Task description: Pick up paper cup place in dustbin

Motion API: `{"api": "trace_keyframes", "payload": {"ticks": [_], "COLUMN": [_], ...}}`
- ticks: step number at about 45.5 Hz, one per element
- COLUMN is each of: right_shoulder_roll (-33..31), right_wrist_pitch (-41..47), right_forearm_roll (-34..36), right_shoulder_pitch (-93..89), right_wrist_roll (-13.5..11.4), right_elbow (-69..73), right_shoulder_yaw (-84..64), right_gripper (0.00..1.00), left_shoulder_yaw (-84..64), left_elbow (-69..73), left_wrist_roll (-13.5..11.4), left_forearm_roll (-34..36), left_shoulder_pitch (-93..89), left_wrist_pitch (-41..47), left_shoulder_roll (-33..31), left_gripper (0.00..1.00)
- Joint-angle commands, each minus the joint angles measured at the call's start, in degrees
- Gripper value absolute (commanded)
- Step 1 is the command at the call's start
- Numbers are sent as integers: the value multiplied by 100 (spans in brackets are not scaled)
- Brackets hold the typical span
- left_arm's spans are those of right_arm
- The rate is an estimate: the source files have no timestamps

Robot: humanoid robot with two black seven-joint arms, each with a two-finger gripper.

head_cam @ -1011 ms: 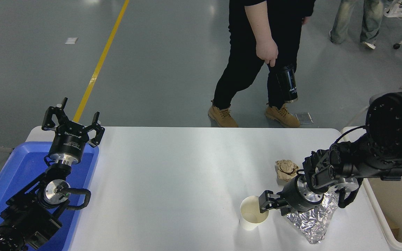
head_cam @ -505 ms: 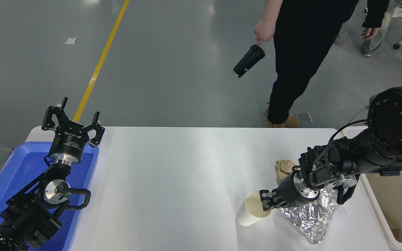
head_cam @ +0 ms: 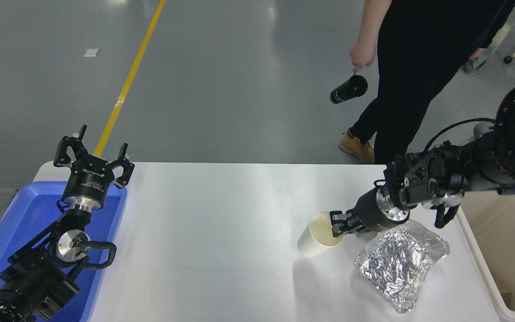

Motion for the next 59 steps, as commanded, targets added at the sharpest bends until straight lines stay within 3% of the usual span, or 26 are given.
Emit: {"api": "trace_keyframes", "payload": {"ticks": [1, 10, 26, 43, 59], "right_shoulder_roll": [-725, -1261, -1578, -1771, -2737], "right_wrist_pitch": [910, 1253, 1886, 1746, 965], "right_forearm_roll": [-311, -1049, -1102, -1023, -1023], "right_shoulder_pitch": [1217, 1920, 2659, 2449, 1448], "right_wrist_roll": [-6, -6, -6, -23, -76], "right_elbow": [71, 71, 97, 62, -736], "right_shoulder_yaw": [58, 67, 76, 85, -38], "right_gripper": [0, 0, 0, 0, 0], "left_shoulder_yaw": [0, 0, 0, 0, 0], "left_elbow": [1, 1, 1, 1, 1], "left_wrist_roll": [2, 2, 2, -7, -7], "left_forearm_roll": [1, 1, 1, 1, 1], "left_shoulder_pitch": [3, 3, 3, 3, 3], "left_wrist_pitch": [0, 0, 0, 0, 0], "left_shoulder_roll": [0, 0, 0, 0, 0], "left_gripper": [98, 98, 98, 98, 98]}}
